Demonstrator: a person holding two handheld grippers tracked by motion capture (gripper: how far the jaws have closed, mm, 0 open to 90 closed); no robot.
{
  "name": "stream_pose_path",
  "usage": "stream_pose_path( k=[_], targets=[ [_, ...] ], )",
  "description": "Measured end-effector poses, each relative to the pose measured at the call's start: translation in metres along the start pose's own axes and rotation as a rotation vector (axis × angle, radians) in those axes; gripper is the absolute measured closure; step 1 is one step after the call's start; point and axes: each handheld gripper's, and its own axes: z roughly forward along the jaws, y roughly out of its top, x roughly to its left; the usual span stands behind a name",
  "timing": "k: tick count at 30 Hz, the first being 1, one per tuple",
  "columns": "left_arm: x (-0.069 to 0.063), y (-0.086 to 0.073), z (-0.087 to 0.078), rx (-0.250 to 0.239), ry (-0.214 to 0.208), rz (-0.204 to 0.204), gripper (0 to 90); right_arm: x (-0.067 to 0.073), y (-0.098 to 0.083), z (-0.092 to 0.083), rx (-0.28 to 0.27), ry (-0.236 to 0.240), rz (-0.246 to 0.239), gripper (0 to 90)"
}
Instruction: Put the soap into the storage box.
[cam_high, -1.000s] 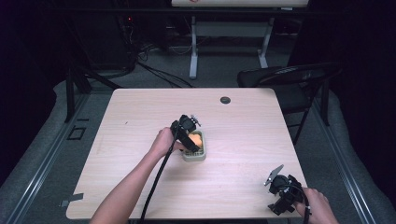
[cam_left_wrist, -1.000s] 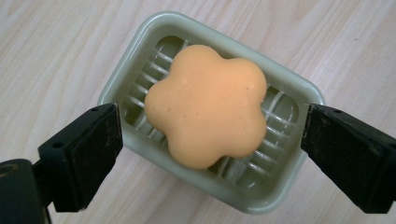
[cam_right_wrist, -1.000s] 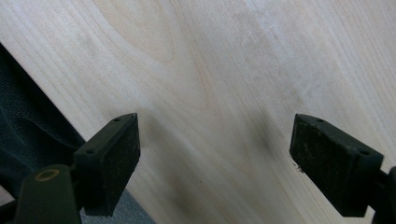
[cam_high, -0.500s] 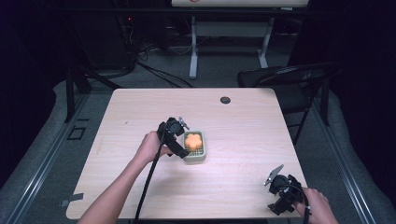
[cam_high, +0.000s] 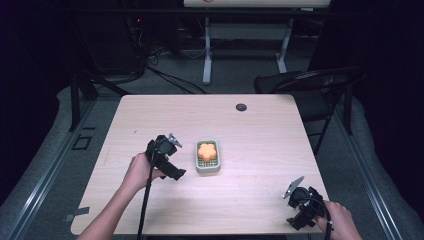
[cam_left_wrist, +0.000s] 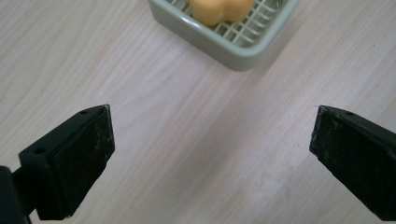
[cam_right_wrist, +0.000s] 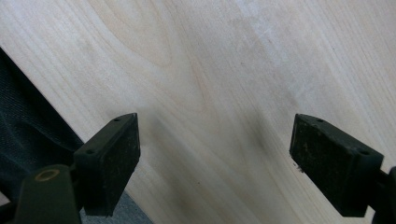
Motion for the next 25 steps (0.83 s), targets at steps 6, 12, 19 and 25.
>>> stream_pose_path(
  k=[6,12,19,25],
  targets=[
    [-0.004,-0.022,-0.007,0.008,0.016,-0.011,0.0,-0.001,0.001,0.0,0.014,0.003,-0.01,15.8],
    [-0.013,-0.054,-0.011,0.019,0.049,-0.029,0.0,-0.001,0.001,0.0,0.014,0.001,-0.008,15.8],
    [-0.012,-0.088,-0.008,0.047,0.039,-0.083,0.0,0.001,0.0,-0.001,-0.012,0.0,0.007,15.8],
    [-0.004,-0.09,-0.004,0.0,0.044,-0.097,0.0,0.0,0.0,-0.002,-0.023,0.005,0.005,15.8]
  ],
)
